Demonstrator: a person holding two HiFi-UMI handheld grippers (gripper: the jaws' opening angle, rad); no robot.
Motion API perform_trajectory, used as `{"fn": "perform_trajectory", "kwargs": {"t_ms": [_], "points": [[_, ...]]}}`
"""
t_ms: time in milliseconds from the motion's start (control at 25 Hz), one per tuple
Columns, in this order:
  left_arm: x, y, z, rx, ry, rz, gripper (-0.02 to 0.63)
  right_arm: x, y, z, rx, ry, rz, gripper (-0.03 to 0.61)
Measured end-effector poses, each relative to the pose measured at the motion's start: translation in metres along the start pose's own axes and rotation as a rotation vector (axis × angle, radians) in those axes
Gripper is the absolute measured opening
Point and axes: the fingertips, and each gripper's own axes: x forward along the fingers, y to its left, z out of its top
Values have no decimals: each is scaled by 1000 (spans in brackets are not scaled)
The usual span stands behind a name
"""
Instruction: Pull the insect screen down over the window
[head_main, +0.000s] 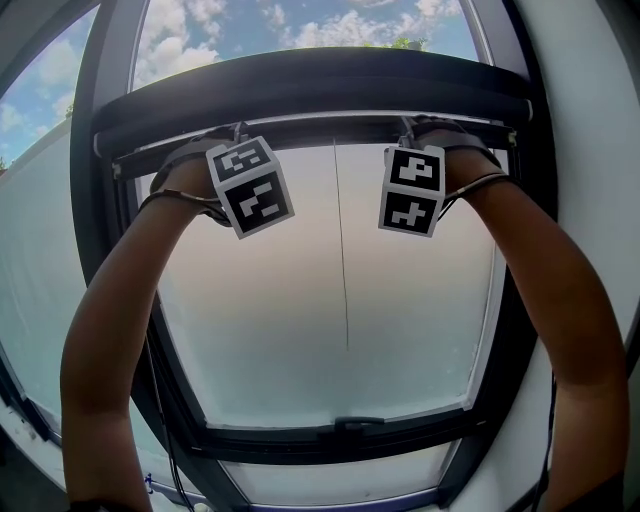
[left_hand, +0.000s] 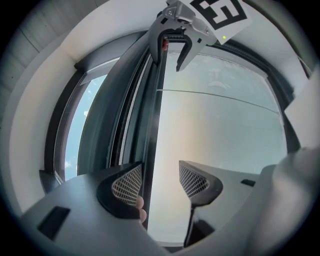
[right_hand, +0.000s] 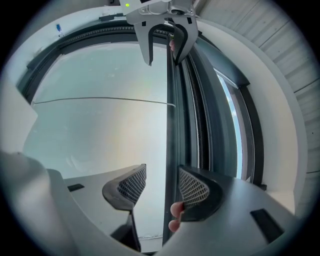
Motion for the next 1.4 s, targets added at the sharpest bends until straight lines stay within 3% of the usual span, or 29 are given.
{"fn": "perform_trajectory", "kwargs": {"t_ms": [280,440,760,960,1400], "points": [[-5,-34,-5,55,5,-64,230,-10,32,3,30,1,81,198],[-10,-61,-11,83,14,-157,229,-19,56,7,12,9,176,198],[-21,-103,-15,102,16,-296,229,-32,96,7,-6,4,249,198],[-27,-141,-21,114,16,-399,229,-44,132,11,21,2,367,198],[-45,-168,-19,116,-36,-488,219,-62,159,13,6,-8,404,197]]}}
